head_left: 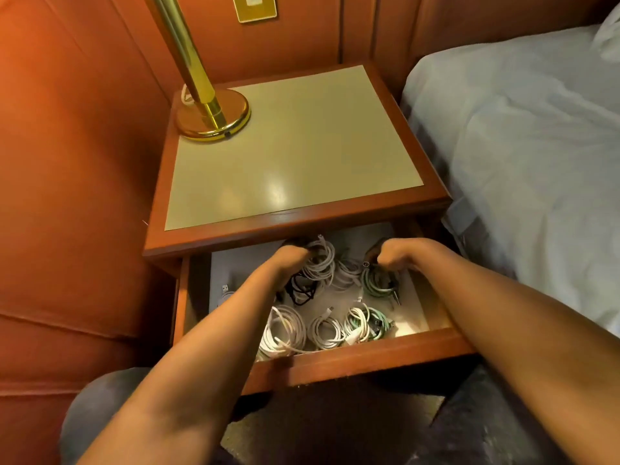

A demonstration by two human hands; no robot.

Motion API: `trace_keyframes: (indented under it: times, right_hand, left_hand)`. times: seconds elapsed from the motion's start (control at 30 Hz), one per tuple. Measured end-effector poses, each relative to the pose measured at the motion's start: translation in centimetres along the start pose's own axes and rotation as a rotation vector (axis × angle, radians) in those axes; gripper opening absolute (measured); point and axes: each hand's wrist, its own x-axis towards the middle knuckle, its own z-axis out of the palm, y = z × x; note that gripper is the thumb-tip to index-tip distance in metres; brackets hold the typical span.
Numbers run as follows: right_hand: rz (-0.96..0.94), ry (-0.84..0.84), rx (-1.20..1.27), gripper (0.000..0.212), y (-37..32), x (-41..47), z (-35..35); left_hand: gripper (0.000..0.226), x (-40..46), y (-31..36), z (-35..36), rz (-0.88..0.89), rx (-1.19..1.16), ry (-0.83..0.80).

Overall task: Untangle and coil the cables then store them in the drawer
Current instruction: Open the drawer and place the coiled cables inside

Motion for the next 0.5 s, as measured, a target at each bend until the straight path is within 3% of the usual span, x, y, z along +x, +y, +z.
trace_keyframes:
  times: [0.27, 0.4, 0.5]
  right_hand:
    - [-0.014, -0.005, -0.035, 0.015, -0.7, 0.6, 1.4]
    - [-0.041, 0.014, 0.044, 0.025, -0.4, 0.4, 2.3]
    - [-0.059, 0.044, 0.083, 0.036, 0.0, 0.4, 2.8]
  left_hand:
    - [0.03, 0.0, -2.3, 0.0, 0.057, 0.141, 0.06]
    - [0.023, -0.7, -2.9, 0.3, 0.044, 0.23, 0.137]
    - [0.024, -1.1, -3.4, 0.3, -0.027, 0.113, 0.189]
